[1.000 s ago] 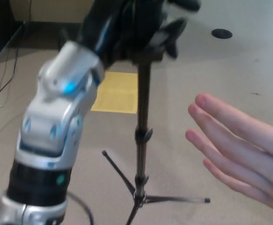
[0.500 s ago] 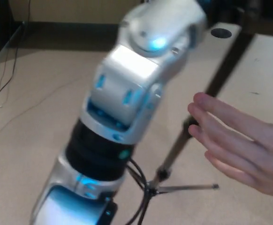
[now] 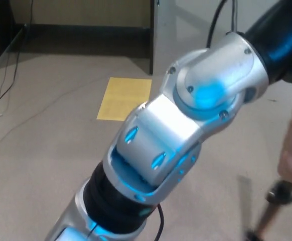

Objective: There is a tripod standing in front of the robot and the robot extends its left arm to grab it. It lifts the tripod and passes it to a person.

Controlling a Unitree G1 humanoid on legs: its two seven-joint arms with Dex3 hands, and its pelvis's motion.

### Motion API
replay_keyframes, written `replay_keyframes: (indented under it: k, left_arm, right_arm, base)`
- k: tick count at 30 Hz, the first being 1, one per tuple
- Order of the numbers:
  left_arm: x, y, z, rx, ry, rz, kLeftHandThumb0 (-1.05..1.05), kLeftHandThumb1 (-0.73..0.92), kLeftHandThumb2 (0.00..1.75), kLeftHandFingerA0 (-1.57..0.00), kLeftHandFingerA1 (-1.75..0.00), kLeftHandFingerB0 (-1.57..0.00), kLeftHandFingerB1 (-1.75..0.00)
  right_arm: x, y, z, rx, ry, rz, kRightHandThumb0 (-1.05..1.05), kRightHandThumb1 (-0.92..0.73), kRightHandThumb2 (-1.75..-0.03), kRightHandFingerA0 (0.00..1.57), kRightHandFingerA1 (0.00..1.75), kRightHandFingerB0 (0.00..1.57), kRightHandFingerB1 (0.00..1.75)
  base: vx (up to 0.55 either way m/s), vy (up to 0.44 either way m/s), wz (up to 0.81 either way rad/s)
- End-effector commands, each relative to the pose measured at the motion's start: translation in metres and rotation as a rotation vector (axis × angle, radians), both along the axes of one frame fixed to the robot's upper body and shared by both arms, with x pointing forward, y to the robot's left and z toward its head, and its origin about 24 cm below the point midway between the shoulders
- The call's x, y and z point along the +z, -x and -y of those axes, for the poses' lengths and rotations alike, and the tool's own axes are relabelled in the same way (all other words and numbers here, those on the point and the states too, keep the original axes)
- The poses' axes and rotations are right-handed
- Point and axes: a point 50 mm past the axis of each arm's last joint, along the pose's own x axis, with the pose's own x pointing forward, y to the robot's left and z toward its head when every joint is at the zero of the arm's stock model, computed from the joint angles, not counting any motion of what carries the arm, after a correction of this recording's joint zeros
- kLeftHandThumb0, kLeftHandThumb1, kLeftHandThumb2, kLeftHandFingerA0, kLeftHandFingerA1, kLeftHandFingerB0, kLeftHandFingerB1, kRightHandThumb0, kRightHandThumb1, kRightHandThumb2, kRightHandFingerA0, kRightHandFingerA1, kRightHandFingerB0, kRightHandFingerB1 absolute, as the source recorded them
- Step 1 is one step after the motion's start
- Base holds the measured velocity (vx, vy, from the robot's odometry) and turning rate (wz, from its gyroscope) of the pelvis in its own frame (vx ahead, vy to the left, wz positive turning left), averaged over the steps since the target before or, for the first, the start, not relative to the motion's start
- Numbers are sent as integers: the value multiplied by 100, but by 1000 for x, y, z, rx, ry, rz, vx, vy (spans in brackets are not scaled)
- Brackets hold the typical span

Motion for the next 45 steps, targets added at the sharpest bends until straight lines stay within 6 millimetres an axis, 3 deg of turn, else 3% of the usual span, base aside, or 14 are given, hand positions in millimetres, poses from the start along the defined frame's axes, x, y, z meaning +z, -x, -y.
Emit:
replay_keyframes:
  k: [1, 11, 12, 13, 14, 18, 21, 22, 25, 29, 30, 31, 34, 45]
  left_arm:
    - [2, 13, 3, -48, 30, 58, -19, 66, 92, -92, -145, -78, -121]
    - [-1, 10, 1, -65, 32, 20, -12, 69, 85, -95, -135, -81, -108]
    - [-3, 9, -1, -33, 21, 20, -18, 76, 68, -98, -114, -79, -78]
    - [-2, 8, -5, 28, -57, 98, -66, 50, 79, -22, -47, -9, -36]
    - [-2, 7, -7, 51, -99, 129, -68, 44, 82, -2, -32, -1, -14]
    - [-6, 4, -11, 39, -152, 109, -78, 42, 79, 0, -1, 0, 0]
    - [-10, 1, -15, 46, -168, 95, -75, 49, 56, 0, 0, 0, 0]
    - [-12, 0, -17, 48, -166, 78, -77, 43, 77, 0, 0, 0, 0]
    - [-19, -4, -23, 53, -163, 42, -76, 49, 56, 0, 0, 0, 0]
    - [-34, -18, -52, 116, -179, -27, -80, 40, 74, 0, 0, 0, 0]
    - [-35, -20, -56, 123, -182, -36, -80, 51, 57, 0, 0, 0, 0]
    - [-40, -26, -70, 163, -180, -59, -81, 43, 80, 0, 0, 0, 0]
    - [-55, -38, -102, 244, -133, -145, -78, 47, 55, 0, 0, 0, 0]
    - [-147, -33, -226, 563, -45, -416, -72, 43, 79, 0, -5, 0, 0]
  right_arm:
    - [1, 1, 3, 0, -6, -3, -40, -70, -62, 74, 46, 52, 38]
    - [3, -5, 3, -11, -1, 6, -40, -70, -61, 74, 45, 52, 38]
    - [4, -4, 3, -8, -2, 13, -39, -70, -61, 74, 45, 52, 38]
    - [4, -4, 3, -7, -4, 15, -39, -70, -62, 73, 44, 52, 38]
    - [4, -5, 3, -6, -4, 15, -39, -70, -62, 73, 44, 52, 38]
    - [4, -6, 2, 7, -1, 13, -40, -71, -62, 72, 44, 52, 37]
    - [4, -7, 1, 1, -7, 12, -39, -70, -62, 73, 44, 52, 38]
    - [3, -6, 0, -4, -9, 6, -39, -71, -61, 72, 45, 51, 37]
    - [2, -4, -1, 6, -3, 2, -39, -70, -62, 72, 44, 52, 37]
    - [1, -1, -2, 23, 4, -4, -40, -70, -61, 73, 44, 52, 37]
    - [0, -1, -2, 22, 3, -5, -39, -70, -62, 73, 44, 51, 38]
    - [0, -1, -2, 21, 3, -6, -39, -69, -62, 75, 47, 52, 38]
    - [0, -2, -2, 17, 6, -3, -40, -69, -62, 75, 47, 53, 38]
    - [2, -5, -1, 4, 0, 17, -39, -69, -62, 72, 44, 52, 38]
  base:
    - [0, 0, 0]
    - [0, 0, 0]
    - [0, 0, 0]
    - [0, 0, 0]
    - [0, 0, 0]
    - [0, 0, 0]
    - [0, 0, 0]
    - [0, 0, 0]
    - [0, 0, 0]
    - [0, 0, 0]
    - [0, 0, 0]
    - [0, 0, 0]
    - [0, 0, 0]
    - [0, 0, 0]
